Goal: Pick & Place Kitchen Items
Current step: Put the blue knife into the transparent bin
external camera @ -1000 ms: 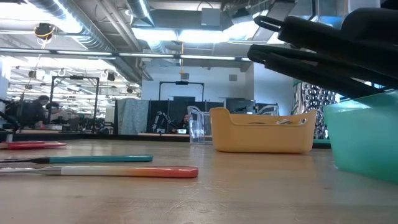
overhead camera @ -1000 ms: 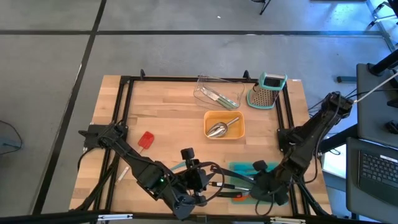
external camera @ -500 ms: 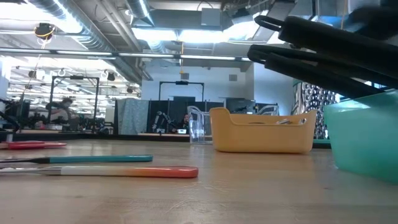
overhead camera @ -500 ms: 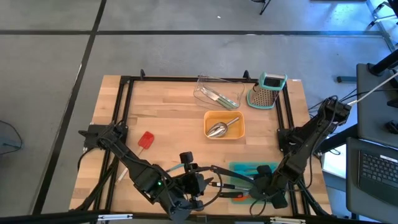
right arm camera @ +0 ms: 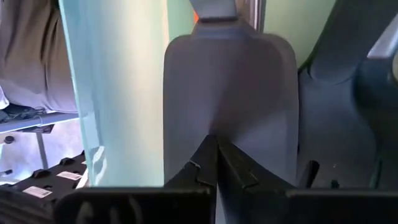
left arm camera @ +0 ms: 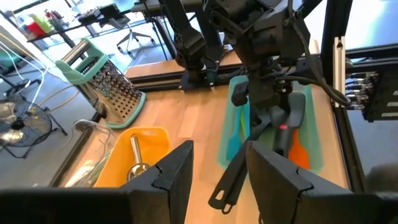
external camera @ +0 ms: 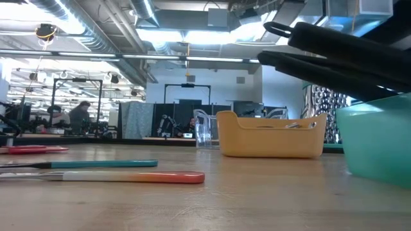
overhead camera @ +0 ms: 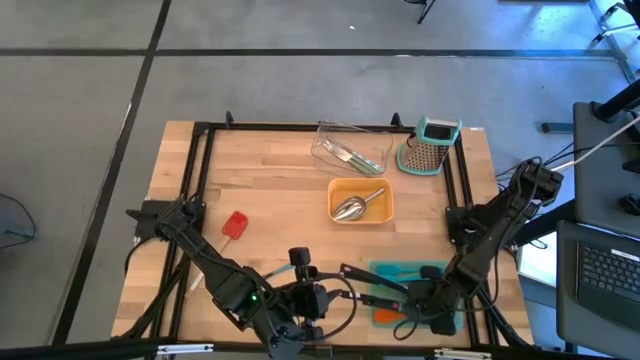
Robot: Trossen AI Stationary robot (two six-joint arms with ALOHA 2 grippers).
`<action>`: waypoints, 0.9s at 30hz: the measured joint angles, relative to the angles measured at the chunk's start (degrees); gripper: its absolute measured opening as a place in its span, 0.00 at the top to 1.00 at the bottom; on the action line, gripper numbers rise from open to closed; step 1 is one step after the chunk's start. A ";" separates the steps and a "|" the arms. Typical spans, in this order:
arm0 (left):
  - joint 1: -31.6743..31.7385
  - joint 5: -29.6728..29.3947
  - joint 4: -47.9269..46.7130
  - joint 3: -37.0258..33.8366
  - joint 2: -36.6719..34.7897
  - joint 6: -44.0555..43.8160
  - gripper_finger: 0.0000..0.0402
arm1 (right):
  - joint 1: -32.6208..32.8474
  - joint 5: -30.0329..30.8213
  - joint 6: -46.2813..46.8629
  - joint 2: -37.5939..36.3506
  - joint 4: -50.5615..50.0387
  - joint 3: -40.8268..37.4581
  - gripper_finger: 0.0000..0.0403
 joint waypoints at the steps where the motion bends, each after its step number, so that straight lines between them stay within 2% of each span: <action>1: 0.01 0.00 0.00 0.00 0.00 0.35 0.64 | 0.15 -0.23 0.70 0.04 -0.36 0.15 0.99; 9: 0.02 0.04 -0.19 0.00 0.00 1.67 0.64 | 0.76 -6.56 6.35 0.22 -2.10 0.21 0.99; 15: 0.00 0.30 -0.22 0.00 0.00 1.68 0.64 | 0.77 -8.42 7.19 0.27 -5.79 0.98 0.99; 20: 0.00 0.30 -0.24 0.00 0.00 1.68 0.64 | 1.25 -8.49 6.46 0.40 -13.02 3.84 0.99; 27: 0.00 0.89 -0.24 0.00 0.00 1.59 0.64 | 2.30 -5.23 5.67 0.48 -24.24 9.08 0.99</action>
